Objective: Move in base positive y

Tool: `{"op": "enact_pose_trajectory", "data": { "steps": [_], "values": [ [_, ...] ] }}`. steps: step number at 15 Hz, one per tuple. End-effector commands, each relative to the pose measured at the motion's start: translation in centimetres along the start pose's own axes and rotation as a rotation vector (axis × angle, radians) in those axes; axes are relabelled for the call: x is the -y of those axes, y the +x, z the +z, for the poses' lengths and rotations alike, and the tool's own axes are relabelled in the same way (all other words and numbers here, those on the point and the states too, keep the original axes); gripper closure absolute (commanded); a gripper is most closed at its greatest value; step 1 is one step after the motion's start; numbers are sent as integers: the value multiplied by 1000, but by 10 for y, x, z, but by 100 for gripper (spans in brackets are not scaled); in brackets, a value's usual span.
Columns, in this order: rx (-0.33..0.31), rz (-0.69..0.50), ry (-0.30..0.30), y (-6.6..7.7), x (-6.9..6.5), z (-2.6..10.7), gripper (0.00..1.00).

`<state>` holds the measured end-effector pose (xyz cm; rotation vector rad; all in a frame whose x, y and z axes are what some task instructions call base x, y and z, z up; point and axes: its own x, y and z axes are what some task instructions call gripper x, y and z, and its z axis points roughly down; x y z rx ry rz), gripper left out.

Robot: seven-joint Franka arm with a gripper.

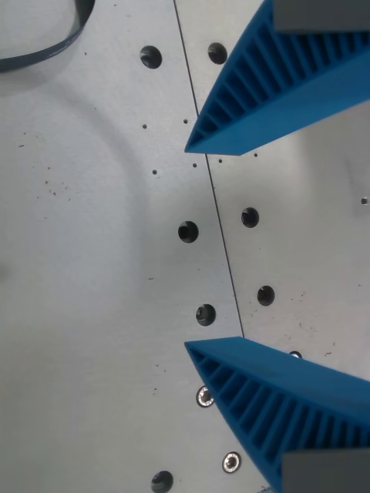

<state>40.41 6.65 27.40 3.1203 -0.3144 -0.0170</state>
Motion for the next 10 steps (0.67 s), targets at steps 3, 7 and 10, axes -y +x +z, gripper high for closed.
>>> {"op": "enact_pose_trajectory", "data": {
  "steps": [3, 7, 10],
  "values": [
    [-6, 1, 1, -6, 15, -2, 0],
    [-6, 1, 1, -13, 35, -2, 0],
    [-6, 1, 1, -19, 50, -3, 0]
  ]
}}
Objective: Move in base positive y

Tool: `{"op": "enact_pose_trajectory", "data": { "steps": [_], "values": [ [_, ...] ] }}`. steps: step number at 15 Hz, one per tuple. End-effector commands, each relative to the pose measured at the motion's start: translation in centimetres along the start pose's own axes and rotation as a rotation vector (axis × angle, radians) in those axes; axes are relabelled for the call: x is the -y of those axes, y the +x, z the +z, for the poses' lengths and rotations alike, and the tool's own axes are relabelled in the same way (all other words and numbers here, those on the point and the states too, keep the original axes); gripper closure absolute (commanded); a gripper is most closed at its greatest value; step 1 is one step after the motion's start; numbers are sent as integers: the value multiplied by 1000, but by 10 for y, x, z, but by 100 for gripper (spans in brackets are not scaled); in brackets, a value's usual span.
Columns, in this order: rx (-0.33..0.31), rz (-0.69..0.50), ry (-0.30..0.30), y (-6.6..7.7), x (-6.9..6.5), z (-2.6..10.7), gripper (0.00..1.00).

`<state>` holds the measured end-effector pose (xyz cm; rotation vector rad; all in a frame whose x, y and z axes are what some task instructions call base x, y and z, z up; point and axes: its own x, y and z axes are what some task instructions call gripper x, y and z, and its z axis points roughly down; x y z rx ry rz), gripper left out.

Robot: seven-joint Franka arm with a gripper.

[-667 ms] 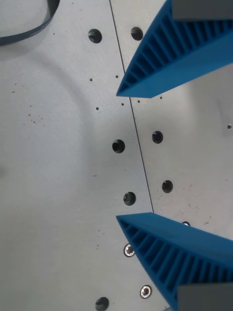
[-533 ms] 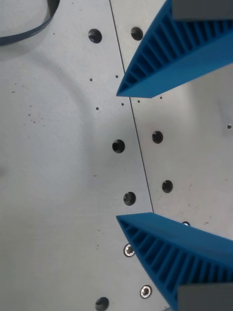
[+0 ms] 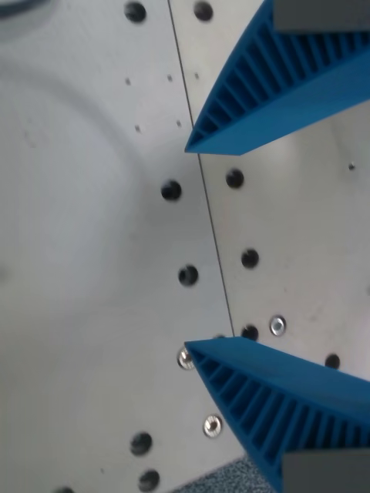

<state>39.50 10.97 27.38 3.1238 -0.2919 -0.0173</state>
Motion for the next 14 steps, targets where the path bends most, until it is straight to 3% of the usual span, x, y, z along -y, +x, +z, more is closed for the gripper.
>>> {"op": "enact_pose_trajectory", "data": {
  "steps": [1, 14],
  "values": [
    [-6, 15, 0, -3, 15, -3, 0],
    [-6, 15, 0, -26, 80, -3, 0]
  ]
}}
